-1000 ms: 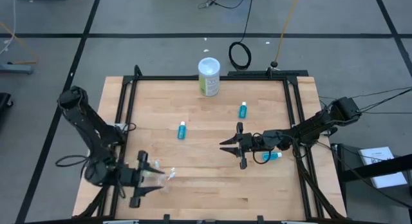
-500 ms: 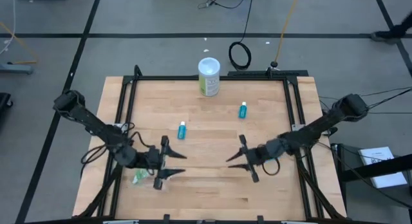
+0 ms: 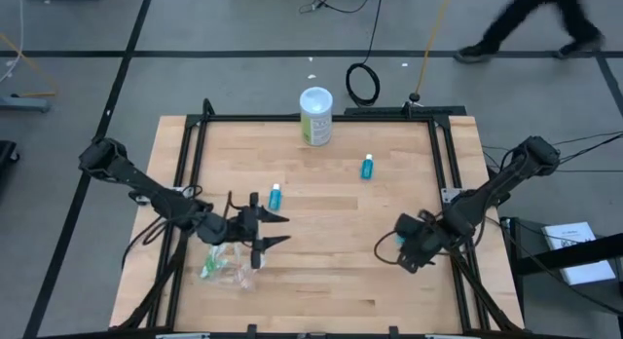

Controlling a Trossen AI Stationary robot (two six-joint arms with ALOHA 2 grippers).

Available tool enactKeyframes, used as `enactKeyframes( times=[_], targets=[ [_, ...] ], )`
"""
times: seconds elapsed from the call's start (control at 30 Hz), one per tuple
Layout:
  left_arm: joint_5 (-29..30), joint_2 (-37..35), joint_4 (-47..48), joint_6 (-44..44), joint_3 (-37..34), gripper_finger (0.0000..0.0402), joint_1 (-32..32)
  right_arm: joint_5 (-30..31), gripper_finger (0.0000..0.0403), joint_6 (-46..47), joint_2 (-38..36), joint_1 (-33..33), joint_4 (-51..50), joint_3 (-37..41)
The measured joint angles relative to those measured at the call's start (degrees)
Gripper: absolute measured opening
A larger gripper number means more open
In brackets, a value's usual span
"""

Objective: Pick & Place toothbrushing station
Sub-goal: Put the blue mouthwash into the transparent organizer

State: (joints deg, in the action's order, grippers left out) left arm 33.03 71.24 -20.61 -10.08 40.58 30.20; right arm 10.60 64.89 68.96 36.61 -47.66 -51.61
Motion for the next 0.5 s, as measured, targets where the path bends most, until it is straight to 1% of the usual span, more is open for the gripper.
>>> enactKeyframes(
  times=[0.07, 0.17, 0.23, 0.4, 0.5],
  targets=[
    [0.0, 0.0, 0.9, -0.7, 0.0, 0.0212, -0.7, -5.3, 0.0167, 7.0, 0.1, 0.5, -2.6, 2.3],
    [0.0, 0.0, 1.3, -0.4, 0.0, 0.0212, -1.6, -12.2, 0.0158, 14.1, 0.1, 0.9, -3.2, 6.3],
    [-0.1, 0.0, 1.3, -0.3, 0.0, 0.0212, -2.1, -15.2, 0.0154, 17.3, 0.1, 0.9, -3.2, 8.8],
    [-0.1, 0.0, 2.6, -0.2, 0.0, 0.0212, -2.9, -16.5, 0.0146, 22.7, 0.1, 0.1, -2.8, 13.8],
    [-0.1, 0.0, 3.1, -0.8, 0.0, 0.0212, -2.9, -14.9, 0.0144, 24.3, 0.1, -1.2, -2.2, 16.3]
  ],
)
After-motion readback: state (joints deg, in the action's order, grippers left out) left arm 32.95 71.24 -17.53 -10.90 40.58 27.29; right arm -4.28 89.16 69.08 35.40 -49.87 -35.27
